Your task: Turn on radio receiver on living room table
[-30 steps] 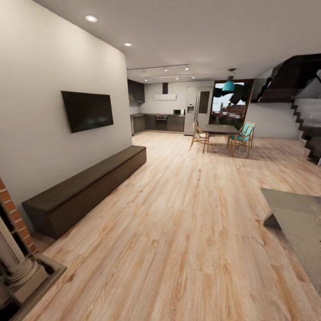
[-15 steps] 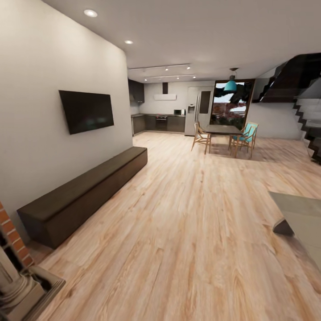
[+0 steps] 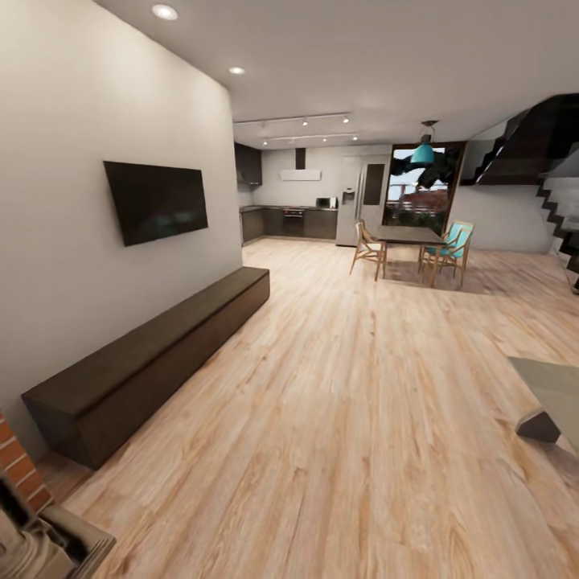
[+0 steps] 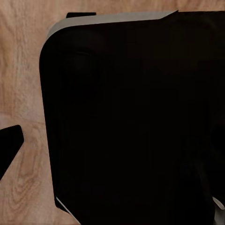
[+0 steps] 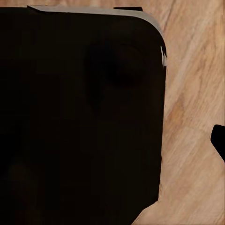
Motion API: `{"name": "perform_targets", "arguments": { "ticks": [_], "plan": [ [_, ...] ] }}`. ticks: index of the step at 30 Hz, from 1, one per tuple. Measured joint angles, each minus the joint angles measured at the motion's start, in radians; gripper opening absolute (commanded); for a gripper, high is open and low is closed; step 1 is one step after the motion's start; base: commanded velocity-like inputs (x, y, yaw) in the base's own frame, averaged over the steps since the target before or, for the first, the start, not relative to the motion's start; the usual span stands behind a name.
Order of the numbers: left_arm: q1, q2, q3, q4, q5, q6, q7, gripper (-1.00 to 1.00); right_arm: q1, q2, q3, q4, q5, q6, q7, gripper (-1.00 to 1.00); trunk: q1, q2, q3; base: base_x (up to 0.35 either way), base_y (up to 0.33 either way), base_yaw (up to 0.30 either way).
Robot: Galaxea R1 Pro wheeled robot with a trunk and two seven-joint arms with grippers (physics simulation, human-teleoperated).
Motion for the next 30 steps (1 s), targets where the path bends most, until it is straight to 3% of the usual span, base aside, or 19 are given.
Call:
{"name": "perform_targets", "arguments": {
  "ticks": [12, 19, 30],
  "plan": [
    [0.0, 0.0, 0.001, -0.001, 0.0, 0.001, 0.001, 1.0, 0.0, 0.0, 0.0, 0.0, 0.0, 0.0, 0.0, 1.0, 0.0, 0.0, 0.0, 0.306, 0.164, 0.0],
    [-0.001, 0.0, 0.001, -0.001, 0.0, 0.002, 0.002, 1.0, 0.0, 0.0, 0.0, 0.0, 0.0, 0.002, 0.0, 1.0, 0.0, 0.0, 0.0, 0.321, 0.026, -0.02],
    [-0.001, 0.0, 0.001, -0.001, 0.0, 0.002, 0.002, 1.0, 0.001, 0.0, -0.002, 0.0, -0.002, 0.0, 0.0, 1.0, 0.0, 0.0, 0.0, 0.323, 0.001, -0.262]
  ]
}}
